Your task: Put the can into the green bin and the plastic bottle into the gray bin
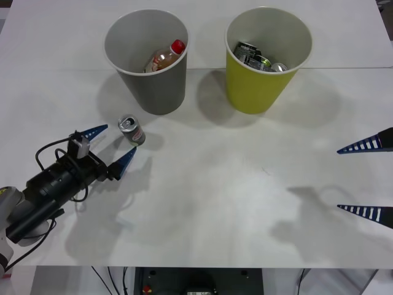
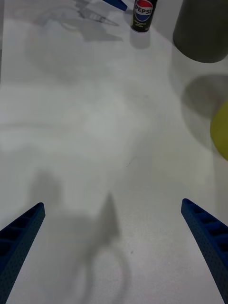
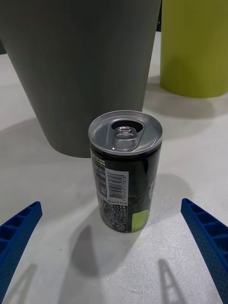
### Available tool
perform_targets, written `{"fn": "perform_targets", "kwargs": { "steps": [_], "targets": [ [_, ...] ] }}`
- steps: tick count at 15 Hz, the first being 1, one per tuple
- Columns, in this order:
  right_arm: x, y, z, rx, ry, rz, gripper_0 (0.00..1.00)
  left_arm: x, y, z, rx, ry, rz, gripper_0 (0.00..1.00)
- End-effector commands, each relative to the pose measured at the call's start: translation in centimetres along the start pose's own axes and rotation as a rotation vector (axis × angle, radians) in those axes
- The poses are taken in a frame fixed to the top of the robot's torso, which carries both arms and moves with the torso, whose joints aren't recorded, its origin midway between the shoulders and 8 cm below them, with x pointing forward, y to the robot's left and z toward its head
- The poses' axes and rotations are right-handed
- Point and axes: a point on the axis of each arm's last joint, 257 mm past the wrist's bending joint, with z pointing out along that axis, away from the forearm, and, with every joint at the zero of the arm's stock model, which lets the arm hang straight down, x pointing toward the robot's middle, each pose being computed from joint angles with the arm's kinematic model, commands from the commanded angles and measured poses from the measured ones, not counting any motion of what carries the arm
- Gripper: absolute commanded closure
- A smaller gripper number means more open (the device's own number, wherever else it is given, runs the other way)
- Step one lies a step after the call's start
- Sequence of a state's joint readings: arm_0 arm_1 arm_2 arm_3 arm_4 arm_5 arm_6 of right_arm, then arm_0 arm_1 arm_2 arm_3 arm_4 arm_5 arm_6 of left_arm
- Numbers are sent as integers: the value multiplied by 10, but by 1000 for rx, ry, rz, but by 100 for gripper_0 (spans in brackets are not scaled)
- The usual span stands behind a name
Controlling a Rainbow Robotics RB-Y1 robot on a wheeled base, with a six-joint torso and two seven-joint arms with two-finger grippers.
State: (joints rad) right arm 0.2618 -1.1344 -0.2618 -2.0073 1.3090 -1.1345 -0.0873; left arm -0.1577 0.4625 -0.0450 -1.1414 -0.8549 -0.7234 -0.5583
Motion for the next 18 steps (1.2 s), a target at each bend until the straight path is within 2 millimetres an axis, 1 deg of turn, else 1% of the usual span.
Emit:
{"fn": "perform_targets", "kwargs": {
  "steps": [1,4,7,10,13,17,18],
  "targets": [
    [0,0,0,0,0,0,0,-3,-3,11,4,2,13,0],
    [0,0,0,0,0,0,0,-7,-1,21,-5,-3,6,0],
    [0,0,0,0,0,0,0,-5,-2,34,6,-3,-14,0],
    [0,0,0,0,0,0,0,-9,-3,45,15,-2,-5,0],
    [0,0,0,0,0,0,0,-11,-5,52,12,-2,-5,0],
    [0,0,0,0,0,0,0,-12,-6,53,10,-4,-12,0],
    [0,0,0,0,0,0,0,-11,-7,53,10,-2,-12,19]
  ]
}}
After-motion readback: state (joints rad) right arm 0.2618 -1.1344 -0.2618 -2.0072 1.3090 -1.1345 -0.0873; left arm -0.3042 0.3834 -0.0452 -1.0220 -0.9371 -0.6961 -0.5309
